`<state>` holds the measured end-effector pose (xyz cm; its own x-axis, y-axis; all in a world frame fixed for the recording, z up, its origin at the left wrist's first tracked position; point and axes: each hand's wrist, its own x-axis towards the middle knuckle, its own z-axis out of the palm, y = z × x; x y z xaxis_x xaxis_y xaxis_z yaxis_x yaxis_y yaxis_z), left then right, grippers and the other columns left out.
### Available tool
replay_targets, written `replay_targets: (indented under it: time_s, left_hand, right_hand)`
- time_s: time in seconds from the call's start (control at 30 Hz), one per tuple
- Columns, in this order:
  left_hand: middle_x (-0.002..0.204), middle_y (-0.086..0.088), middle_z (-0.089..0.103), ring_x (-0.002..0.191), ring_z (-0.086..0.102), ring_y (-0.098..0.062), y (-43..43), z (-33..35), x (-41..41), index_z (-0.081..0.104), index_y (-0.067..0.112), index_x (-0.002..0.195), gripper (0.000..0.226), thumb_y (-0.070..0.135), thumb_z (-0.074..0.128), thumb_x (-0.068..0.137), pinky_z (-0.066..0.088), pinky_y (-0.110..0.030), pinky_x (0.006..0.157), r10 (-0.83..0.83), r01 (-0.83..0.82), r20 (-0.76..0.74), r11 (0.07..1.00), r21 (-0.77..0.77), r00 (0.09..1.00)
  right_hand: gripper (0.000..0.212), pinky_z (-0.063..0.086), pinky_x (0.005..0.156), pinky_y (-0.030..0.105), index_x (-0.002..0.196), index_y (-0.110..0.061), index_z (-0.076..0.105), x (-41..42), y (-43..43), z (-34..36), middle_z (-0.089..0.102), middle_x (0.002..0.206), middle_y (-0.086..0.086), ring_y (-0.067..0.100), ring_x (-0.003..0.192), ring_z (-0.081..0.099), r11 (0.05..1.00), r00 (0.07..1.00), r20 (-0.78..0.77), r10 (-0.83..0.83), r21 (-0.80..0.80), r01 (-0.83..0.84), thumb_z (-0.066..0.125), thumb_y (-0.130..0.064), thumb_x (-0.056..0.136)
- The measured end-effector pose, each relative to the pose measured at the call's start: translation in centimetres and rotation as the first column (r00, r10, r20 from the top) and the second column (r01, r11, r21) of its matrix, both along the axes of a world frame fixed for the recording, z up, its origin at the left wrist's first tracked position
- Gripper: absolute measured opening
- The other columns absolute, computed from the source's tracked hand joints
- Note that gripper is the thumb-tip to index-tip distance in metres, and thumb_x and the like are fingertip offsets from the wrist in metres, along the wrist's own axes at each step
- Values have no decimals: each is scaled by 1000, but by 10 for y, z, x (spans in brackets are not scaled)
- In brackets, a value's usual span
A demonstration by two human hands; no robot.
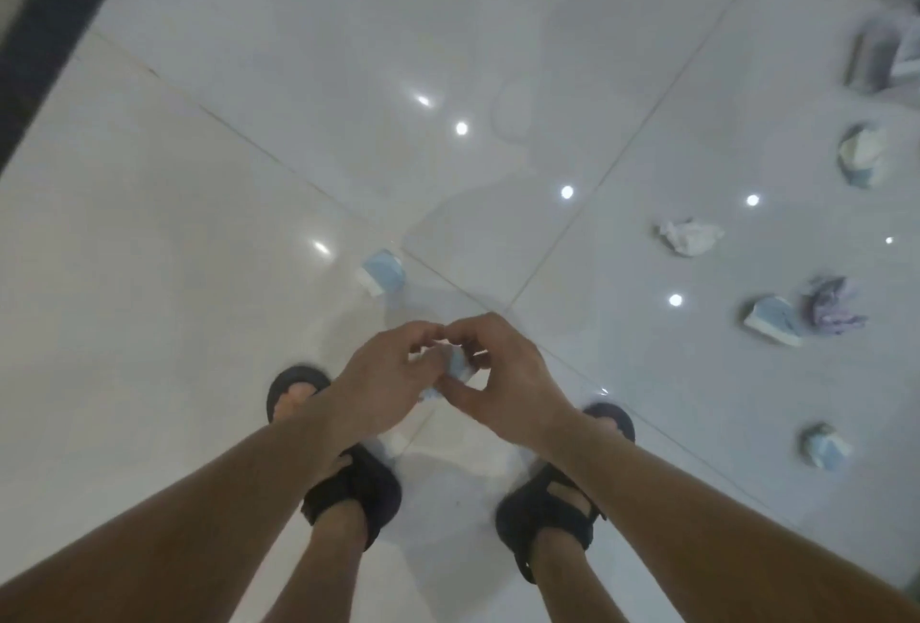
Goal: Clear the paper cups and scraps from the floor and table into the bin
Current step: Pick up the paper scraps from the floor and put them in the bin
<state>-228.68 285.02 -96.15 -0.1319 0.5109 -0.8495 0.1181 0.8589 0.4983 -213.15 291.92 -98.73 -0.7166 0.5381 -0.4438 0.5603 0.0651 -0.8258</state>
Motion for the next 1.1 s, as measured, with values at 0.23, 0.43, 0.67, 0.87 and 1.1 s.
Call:
replay_targets:
  time_s: [0.23,0.43,0.67,0.87,1.1]
  left_hand:
    - [113,6,58,95,54,-8,-71,-33,-82,56,22,125,32,26,56,93,37,-12,71,111,-131,-300,990,-48,948]
    - [105,10,58,90,55,-6,-125,-61,-102,58,24,122,34,27,61,89,36,-6,59,157,-187,-341,981,-56,927]
    - [103,9,60,88,56,-7,-125,-44,-104,59,24,121,35,28,63,87,37,-6,63,236,-250,-362,968,9,902]
    - [107,7,60,95,55,-9,-78,54,-118,60,21,121,34,25,62,87,38,-14,78,311,-288,-355,950,117,881]
    - [106,4,57,98,56,-13,-57,233,-137,59,18,121,37,24,67,86,37,-16,82,428,-367,-315,900,235,847]
  right_hand:
    - [91,35,109,43,153,-32,13,-93,19,-69,15,157,2,26,140,17,828,809,436,395,212,-518,69,-41,82]
    - [70,35,107,46,146,-32,30,-140,-3,-128,14,157,5,28,144,8,707,699,563,441,261,-657,58,-15,84]
    - [40,42,99,39,125,-15,57,-113,-11,-100,35,146,11,31,131,31,828,826,430,365,255,-499,60,-11,85]
    - [40,35,84,27,128,-17,54,-119,16,28,42,137,5,27,118,45,839,850,397,348,273,-471,60,-19,89]
    - [40,44,84,28,126,-22,54,-159,37,226,44,133,-1,21,109,53,833,877,322,356,316,-454,63,-25,87]
